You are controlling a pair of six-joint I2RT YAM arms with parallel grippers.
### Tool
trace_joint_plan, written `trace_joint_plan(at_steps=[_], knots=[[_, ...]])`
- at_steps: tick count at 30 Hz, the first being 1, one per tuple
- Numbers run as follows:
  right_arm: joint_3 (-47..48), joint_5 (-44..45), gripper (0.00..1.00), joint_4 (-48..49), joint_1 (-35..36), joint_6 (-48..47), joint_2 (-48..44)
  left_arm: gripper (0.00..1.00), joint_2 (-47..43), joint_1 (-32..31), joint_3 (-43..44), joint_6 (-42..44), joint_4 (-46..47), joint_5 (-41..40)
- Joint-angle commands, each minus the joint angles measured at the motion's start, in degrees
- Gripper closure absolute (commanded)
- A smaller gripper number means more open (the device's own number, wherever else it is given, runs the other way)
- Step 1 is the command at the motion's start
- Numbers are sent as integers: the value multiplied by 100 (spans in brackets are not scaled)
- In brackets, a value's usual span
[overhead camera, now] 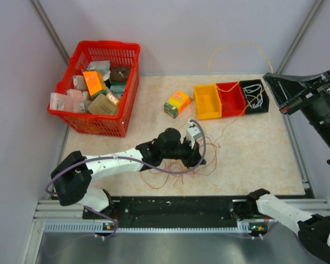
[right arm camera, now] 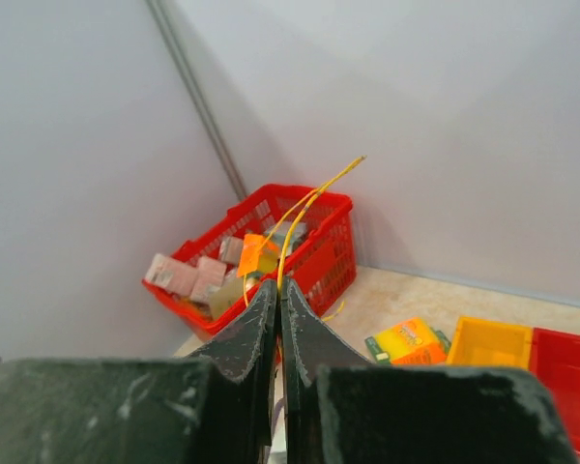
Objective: Untangle the cables
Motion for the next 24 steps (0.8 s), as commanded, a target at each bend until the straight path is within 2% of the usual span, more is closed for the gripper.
trace_joint_plan(at_steps=[1, 4, 6, 9, 14, 18, 20, 22, 24], knots=[[91, 1463, 100, 268, 49, -477, -253, 100, -907, 32, -665, 244, -156, -1016], [64, 2326, 100, 285, 57, -740, -429, 100, -1523, 49, -1070, 218, -569, -1842], [64, 2924, 100, 347, 49, -916, -526, 100, -1988, 58, -1264, 43, -963, -2806], [64, 3724, 100, 513, 49, -1206, -692, 100, -2613, 67, -1572, -195, -1490, -3820], [-313, 3902, 100, 787, 49, -1365, -878, 100, -3326, 76, -1705, -291, -1817, -4550], [-673, 4507, 100, 760, 49, -1655, -913, 100, -4097, 76, -1695, -232, -2275, -5509], [-1024, 4466, 100, 743, 58, -1560, -1009, 100, -4398, 76, -1783, 207, -2005, -5240], [-1463, 3862, 100, 690, 49, -1201, -1071, 100, -4399, 76, -1661, 446, -1924, -4686], [-1702, 3097, 100, 672, 49, -840, -1054, 100, -4145, 76, -1407, 333, -2055, -4211]])
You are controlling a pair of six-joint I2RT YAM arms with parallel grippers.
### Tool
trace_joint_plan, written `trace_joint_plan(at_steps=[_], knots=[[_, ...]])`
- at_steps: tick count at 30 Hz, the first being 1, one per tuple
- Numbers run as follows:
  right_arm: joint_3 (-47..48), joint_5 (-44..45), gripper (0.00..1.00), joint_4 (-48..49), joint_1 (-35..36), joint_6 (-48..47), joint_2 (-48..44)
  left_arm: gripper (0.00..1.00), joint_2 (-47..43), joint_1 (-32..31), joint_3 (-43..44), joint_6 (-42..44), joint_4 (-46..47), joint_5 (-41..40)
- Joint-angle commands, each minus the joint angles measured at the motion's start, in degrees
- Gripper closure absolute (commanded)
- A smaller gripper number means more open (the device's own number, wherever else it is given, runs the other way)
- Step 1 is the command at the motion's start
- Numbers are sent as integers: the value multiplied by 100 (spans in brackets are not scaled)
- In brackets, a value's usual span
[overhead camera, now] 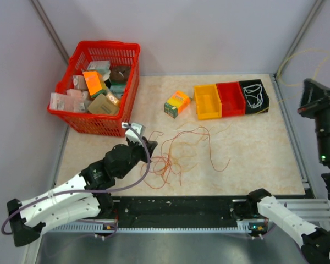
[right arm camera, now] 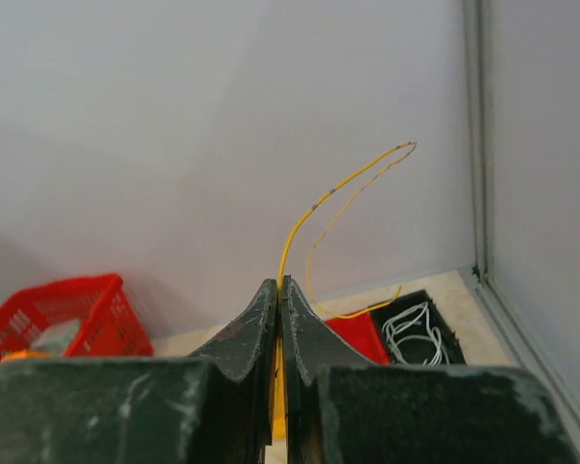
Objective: Untangle the cables
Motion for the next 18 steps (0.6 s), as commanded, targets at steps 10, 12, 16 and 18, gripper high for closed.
trace_joint_plan(at_steps=[10, 12, 16, 18], knots=[[19, -2555, 100, -56, 57, 978, 108, 46, 1453, 76, 831, -22, 359, 1983], [11, -2732, 100, -56, 57, 1171, 108, 34, 1629, 76, 1014, -12, 589, 2563], [-15, -3073, 100, -12, 57, 1488, 125, 2, 2190, 76, 1524, 111, 1213, 3873], [-15, -3171, 100, 23, 49, 1567, 169, 1, 2577, -3, 1866, 93, 1354, 4130]])
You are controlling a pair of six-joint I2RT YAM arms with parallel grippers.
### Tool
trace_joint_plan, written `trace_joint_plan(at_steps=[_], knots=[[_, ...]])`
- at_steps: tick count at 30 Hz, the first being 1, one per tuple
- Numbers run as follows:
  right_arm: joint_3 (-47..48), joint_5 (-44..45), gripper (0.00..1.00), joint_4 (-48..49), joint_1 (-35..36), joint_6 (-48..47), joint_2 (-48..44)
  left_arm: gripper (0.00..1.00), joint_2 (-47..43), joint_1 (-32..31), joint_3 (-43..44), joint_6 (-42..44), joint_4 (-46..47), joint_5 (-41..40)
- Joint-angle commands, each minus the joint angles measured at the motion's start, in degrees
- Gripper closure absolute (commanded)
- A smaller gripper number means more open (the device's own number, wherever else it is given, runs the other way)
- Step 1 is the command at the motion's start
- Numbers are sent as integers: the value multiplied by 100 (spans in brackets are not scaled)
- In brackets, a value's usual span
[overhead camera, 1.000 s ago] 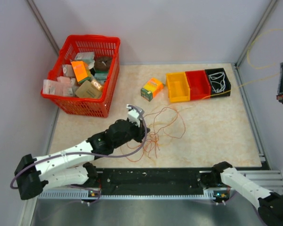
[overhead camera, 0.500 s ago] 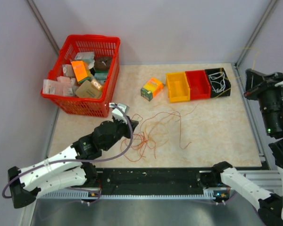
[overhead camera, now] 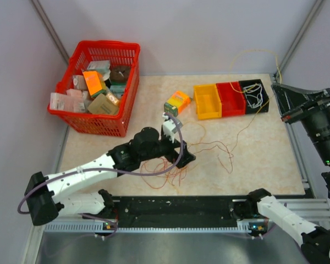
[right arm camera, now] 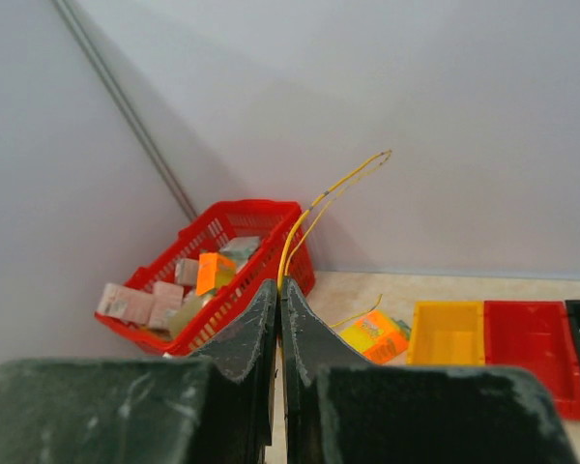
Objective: Untangle the cables
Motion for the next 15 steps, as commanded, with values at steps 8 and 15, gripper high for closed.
trace_joint_plan(at_steps=[8, 15], knots=[[272, -707, 100, 319, 47, 519, 157, 16, 1532, -605, 1636, 569, 1097, 1305], [298, -760, 100, 433, 47, 581, 165, 11, 2332, -657, 2102, 281, 851, 1218]])
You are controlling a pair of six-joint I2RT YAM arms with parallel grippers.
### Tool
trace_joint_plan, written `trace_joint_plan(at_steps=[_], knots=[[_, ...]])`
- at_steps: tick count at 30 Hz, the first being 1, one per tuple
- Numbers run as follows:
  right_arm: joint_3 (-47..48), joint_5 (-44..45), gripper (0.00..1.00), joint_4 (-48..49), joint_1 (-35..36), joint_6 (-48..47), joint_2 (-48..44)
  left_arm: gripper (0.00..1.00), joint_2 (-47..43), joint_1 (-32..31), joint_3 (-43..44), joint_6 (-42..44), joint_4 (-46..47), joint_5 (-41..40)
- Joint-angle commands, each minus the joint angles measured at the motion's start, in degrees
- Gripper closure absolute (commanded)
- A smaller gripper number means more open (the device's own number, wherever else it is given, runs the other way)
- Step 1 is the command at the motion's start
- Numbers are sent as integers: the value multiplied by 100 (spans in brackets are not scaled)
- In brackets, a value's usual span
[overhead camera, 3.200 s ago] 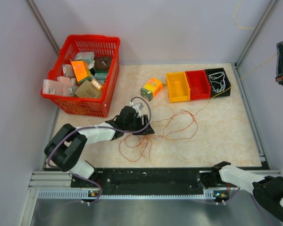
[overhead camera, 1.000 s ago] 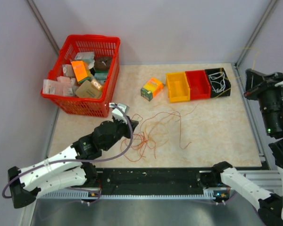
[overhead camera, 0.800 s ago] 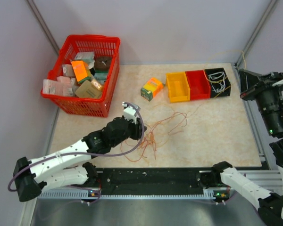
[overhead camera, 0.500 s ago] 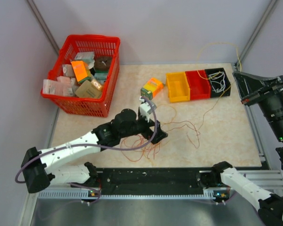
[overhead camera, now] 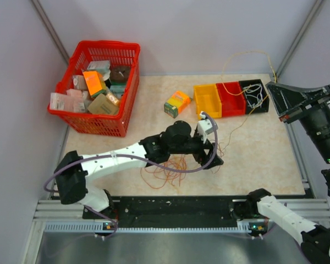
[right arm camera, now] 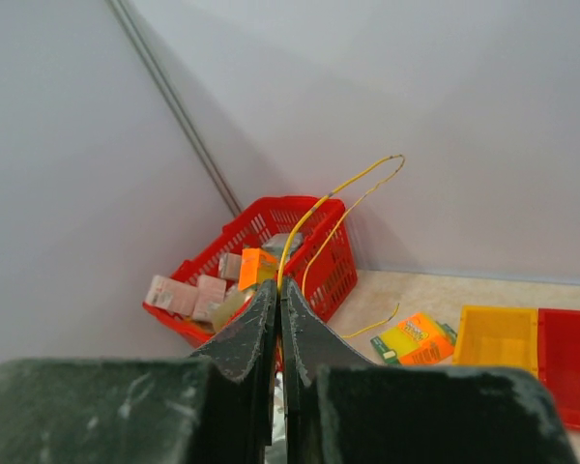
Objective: Untangle the cables
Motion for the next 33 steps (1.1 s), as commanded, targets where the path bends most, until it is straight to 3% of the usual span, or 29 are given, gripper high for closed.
trace_joint_plan(at_steps=[1, 2, 4, 7, 9, 10, 12, 14, 18, 21, 23, 26, 31, 33], knots=[[195, -119, 100, 341, 47, 113, 52, 11, 306, -41, 304, -229, 169, -96], [187, -128, 100, 350, 47, 130, 43, 13, 385, -59, 321, -273, 169, -202], [152, -146, 100, 394, 47, 157, 52, 28, 517, -59, 365, -379, 134, -535], [151, -163, 100, 447, 55, 192, 43, 42, 702, -59, 400, -458, 143, -756], [134, -181, 100, 499, 55, 218, 43, 44, 764, -67, 418, -493, 265, -774], [125, -181, 100, 508, 55, 236, 34, 42, 790, -59, 409, -519, 353, -791], [107, -198, 100, 552, 47, 271, 17, 25, 834, -50, 418, -607, 424, -931], [116, -216, 100, 587, 55, 297, 8, 17, 826, -50, 357, -634, 468, -1221], [160, -225, 100, 587, 47, 306, -1, 16, 554, -15, 15, -573, 845, -1294], [116, -251, 100, 649, 47, 350, -1, 14, 387, 160, -293, -1001, 1634, -164], [99, -251, 100, 675, 47, 350, 25, 7, 211, 161, -530, -1327, 2084, 340], [46, -251, 100, 719, 47, 350, 52, 5, -79, 161, -873, -1714, 2559, 430], [-112, -295, 100, 868, 47, 464, 43, 23, -151, 109, -743, -1969, 2254, -104], [-165, -321, 100, 948, 55, 543, 43, 39, 16, 47, -506, -2057, 1911, -552]])
